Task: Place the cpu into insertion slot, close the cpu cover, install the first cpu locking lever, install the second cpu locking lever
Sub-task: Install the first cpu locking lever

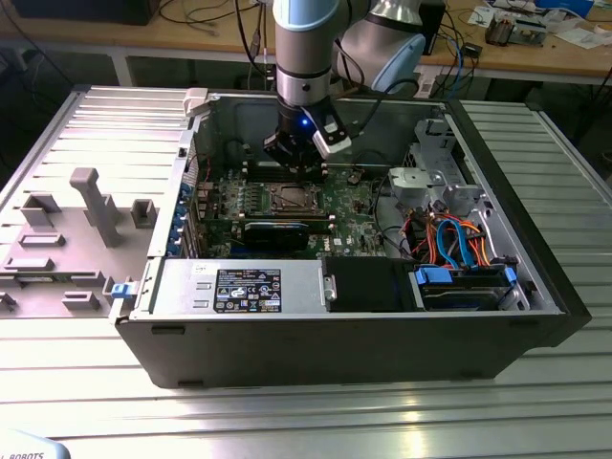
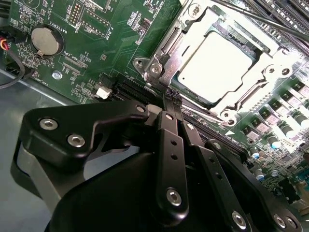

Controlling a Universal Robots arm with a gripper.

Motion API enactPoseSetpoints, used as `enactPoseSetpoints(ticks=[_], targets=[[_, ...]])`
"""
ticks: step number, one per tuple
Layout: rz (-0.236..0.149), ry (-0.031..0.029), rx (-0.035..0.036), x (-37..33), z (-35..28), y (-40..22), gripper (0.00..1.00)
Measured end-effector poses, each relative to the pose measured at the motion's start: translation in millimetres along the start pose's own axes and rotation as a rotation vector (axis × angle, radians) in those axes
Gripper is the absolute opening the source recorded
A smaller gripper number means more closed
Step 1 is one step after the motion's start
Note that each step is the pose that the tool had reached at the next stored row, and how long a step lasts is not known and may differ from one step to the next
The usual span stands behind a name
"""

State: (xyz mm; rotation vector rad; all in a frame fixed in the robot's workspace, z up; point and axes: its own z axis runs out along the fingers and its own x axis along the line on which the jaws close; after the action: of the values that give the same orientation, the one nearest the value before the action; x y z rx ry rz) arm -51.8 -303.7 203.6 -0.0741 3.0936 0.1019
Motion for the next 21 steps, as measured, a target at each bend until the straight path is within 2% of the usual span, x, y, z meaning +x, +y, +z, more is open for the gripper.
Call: enactPoseSetpoints(ticks=[3,6,21], targets=[[0.000,-0.0003,0.0002,-0.1,0.0,0.0,0.11],[0.000,-0.0003,0.0001,-0.4,-5.8,0.4,0.11],[0.000,-0.0001,0.0005,-2.7,-4.7,0.4,0.11]])
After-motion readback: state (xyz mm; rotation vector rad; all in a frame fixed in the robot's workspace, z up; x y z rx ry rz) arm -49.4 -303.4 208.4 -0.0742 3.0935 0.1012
